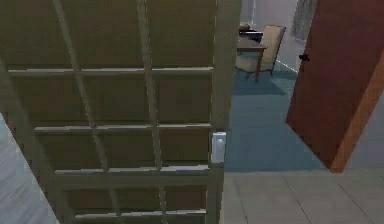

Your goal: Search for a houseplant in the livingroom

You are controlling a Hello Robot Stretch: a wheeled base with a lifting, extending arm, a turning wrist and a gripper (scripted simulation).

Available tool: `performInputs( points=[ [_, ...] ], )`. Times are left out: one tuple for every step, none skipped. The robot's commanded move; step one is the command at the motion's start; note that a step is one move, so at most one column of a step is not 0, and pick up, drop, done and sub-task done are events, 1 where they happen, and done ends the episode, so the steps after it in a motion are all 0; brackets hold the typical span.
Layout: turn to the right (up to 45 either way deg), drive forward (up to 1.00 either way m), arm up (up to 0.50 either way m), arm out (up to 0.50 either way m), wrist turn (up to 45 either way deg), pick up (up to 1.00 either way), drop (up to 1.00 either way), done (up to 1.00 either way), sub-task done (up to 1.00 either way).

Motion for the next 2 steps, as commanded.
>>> performInputs(
  points=[
    [-45.0,0.00,0.00,0.00,0.0,0.00,0.00,0.00,0.00],
    [-21.0,0.00,0.00,0.00,0.0,0.00,0.00,0.00,0.00]
  ],
)
